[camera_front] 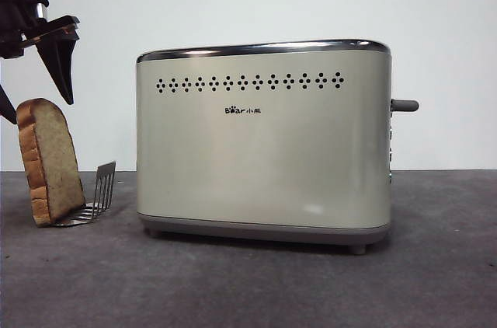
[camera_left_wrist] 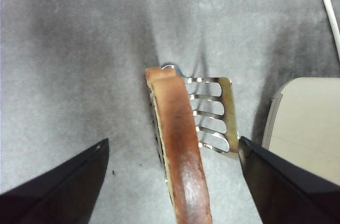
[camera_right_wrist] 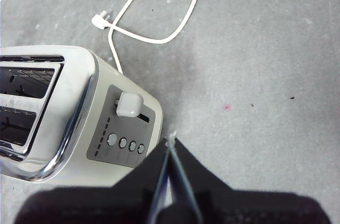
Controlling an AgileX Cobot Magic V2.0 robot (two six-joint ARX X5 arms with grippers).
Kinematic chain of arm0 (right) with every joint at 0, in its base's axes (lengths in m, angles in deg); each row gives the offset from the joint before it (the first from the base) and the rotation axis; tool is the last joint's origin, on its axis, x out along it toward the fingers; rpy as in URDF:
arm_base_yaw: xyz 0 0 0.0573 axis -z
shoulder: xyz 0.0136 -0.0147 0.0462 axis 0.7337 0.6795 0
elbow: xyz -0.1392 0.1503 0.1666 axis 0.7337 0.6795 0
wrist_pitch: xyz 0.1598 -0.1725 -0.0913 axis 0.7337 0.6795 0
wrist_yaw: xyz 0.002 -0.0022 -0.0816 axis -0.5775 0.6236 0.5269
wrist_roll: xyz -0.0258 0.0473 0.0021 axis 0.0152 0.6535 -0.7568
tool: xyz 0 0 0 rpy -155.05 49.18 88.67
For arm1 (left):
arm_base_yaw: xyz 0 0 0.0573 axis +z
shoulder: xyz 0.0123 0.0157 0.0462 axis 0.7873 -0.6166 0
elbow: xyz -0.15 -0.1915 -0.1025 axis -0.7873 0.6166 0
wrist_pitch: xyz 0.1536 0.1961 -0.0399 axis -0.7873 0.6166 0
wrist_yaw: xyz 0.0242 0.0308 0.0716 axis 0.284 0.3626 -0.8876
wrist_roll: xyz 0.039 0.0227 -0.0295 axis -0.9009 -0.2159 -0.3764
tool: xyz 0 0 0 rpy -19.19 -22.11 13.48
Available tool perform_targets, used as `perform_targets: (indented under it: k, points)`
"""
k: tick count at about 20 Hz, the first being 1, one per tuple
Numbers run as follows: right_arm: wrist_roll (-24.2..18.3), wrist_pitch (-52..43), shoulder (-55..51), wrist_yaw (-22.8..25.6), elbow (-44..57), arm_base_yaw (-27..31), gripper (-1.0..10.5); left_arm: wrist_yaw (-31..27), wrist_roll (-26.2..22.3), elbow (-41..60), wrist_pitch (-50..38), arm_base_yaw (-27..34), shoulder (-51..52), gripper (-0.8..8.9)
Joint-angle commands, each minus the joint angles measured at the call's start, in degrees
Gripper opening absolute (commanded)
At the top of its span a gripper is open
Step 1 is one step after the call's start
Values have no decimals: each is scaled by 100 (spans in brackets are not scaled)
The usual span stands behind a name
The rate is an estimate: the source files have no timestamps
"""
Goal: Pick up a slice of bread from the rack,put the bread on the toaster,press the button
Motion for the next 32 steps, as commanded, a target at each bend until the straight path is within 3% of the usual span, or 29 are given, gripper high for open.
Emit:
perform_targets:
  k: [1, 3, 12, 14, 15, 24, 32]
  points:
    - [-66, 9, 0, -17, -22, -11, 0, -7, 9, -2, -48, -31, -101, 375]
    - [-68, 70, 0, -7, -22, -11, 0, -7, -50, -2, -13, -35, -101, 233]
    - [-66, 188, 0, 66, -22, -11, 0, -289, -210, 0, 70, -267, -103, 136]
    - [-68, 251, 0, 70, -22, -11, 0, -284, -234, 0, 87, -289, -103, 4]
    - [-68, 258, 0, 70, -22, -11, 0, -284, -229, 0, 76, -291, -103, -13]
    - [-68, 348, 0, 68, -22, -11, 0, -256, -221, -184, 409, -289, -90, -12]
    - [-92, 431, 0, 92, -22, -11, 0, -256, -223, -1443, 1207, -323, -90, -3]
